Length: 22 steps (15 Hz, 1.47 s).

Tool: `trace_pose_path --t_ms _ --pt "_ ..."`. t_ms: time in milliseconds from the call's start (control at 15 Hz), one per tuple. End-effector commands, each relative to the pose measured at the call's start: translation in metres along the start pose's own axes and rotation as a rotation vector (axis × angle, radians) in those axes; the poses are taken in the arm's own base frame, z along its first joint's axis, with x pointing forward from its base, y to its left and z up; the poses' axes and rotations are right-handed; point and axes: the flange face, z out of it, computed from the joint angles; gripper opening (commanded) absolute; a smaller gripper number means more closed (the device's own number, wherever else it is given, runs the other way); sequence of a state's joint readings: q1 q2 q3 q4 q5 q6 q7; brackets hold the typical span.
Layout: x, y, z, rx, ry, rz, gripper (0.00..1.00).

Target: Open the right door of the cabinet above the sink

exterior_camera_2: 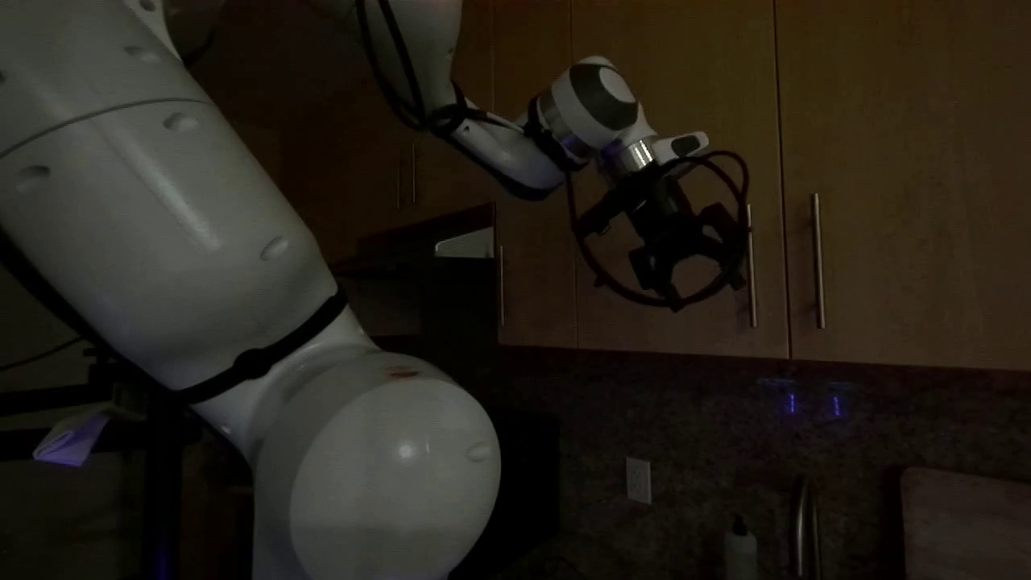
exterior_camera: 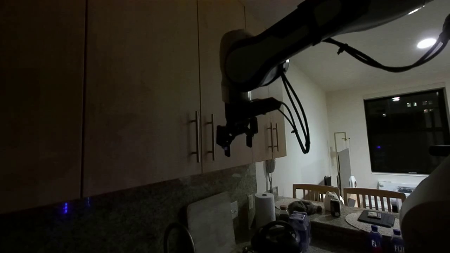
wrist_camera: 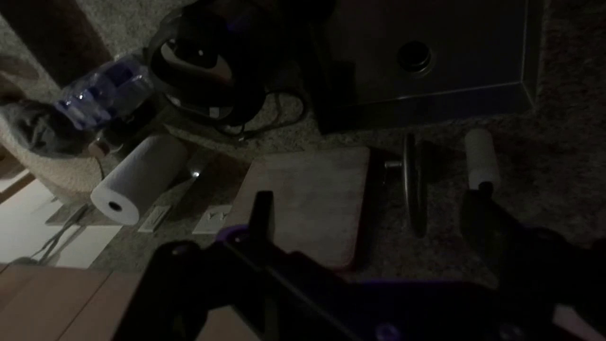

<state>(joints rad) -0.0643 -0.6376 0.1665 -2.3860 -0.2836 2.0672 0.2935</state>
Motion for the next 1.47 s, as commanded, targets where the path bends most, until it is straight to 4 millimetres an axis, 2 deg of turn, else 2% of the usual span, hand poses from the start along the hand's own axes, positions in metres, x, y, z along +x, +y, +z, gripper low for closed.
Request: trace_pose_path --t_ms 0,200,400,467,533,667,733,1000,1400 --pt "0.029 0.021 -0.024 -0.039 0.071 -0.142 1.00" --pt "0.050 0.040 -0.042 -0.031 0.121 -0.251 1.00" --pt "0.069 0.049 -0.059 -0.043 0.193 -0.326 1.00" --pt "0.076 0.048 -0.065 -0.035 0.223 -0.336 0.75" --pt "0.081 0.047 -0.070 -0.031 0.247 -0.356 0.74" --pt "0.089 0.043 -0.074 -0.035 0.278 -0.373 0.60" --pt "0.095 0.042 -0.073 -0.027 0.281 -0.373 0.90" --pt "0.113 0.047 -0.073 0.013 0.330 -0.270 1.00" --pt "0.135 0.045 -0.052 -0.012 0.358 -0.075 1.00"
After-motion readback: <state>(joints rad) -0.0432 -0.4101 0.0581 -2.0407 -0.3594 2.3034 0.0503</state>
